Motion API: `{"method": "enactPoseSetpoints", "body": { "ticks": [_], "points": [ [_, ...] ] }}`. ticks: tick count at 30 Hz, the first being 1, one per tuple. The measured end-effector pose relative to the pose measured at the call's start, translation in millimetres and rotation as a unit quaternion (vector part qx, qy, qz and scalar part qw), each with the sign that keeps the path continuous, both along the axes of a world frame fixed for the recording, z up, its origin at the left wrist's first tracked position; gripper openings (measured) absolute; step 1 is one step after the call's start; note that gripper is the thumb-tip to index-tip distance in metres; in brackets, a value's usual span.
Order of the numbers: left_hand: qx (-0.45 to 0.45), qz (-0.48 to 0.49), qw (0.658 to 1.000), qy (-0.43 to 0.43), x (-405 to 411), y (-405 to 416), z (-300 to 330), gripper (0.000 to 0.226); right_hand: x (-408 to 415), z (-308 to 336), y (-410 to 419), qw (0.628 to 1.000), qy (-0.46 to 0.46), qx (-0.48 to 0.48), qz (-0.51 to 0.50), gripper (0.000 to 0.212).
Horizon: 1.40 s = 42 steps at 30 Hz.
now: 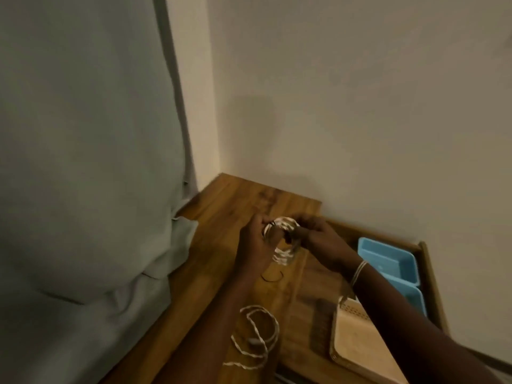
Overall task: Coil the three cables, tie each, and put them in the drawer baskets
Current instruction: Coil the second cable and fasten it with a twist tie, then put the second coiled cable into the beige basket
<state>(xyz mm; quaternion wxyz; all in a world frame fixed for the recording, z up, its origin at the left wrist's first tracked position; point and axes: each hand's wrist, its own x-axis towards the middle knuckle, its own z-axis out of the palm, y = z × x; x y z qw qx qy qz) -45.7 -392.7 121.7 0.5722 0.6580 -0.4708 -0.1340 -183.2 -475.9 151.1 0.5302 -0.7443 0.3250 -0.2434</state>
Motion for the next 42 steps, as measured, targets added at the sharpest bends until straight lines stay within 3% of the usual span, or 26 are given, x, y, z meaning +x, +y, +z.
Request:
{"method": "enactPoseSetpoints", "body": {
  "ticks": [3,5,9,14,17,19,24,28,33,39,42],
  "points": [
    [0.027,-0.010,1.000,-0.008,-40,-31,-7,0.022,-48,-14,-16,0.976,0.072,-0.111,-0.173,0.018],
    [0.047,-0.020,0.998,-0.033,-67,-50,-15,0.022,-78,-22,-24,0.961,0.092,-0.115,-0.235,0.018],
    [0.105,-0.048,0.991,-0.072,-126,-91,-43,0.021,-122,-48,-38,0.973,0.081,-0.006,-0.217,0.011],
    [0.235,-0.034,0.968,0.082,-194,-131,-103,0.013,-174,-98,-47,0.973,0.183,-0.045,-0.131,0.023],
    [0.334,-0.020,0.920,0.203,-222,-149,-141,0.016,-208,-147,-54,0.945,0.301,-0.056,-0.115,0.069],
    [0.377,-0.016,0.882,0.281,-237,-157,-165,0.020,-223,-177,-49,0.929,0.343,-0.076,-0.115,0.080],
    [0.505,-0.031,0.756,0.416,-263,-162,-214,0.013,-260,-228,-43,0.899,0.408,-0.108,-0.115,0.057],
    [0.583,-0.038,0.719,0.377,-275,-154,-246,0.017,-284,-256,-40,0.909,0.410,-0.020,-0.076,0.045],
    [0.572,-0.026,0.741,0.352,-301,-163,-269,0.017,-298,-271,-53,0.918,0.370,0.064,-0.126,0.016],
    [0.573,-0.063,0.757,0.307,-315,-176,-280,0.028,-307,-287,-67,0.878,0.385,0.110,-0.263,0.024],
    [0.579,-0.099,0.787,0.189,-314,-180,-302,0.043,-302,-281,-76,0.871,0.421,0.090,-0.236,0.028]
  ]
}}
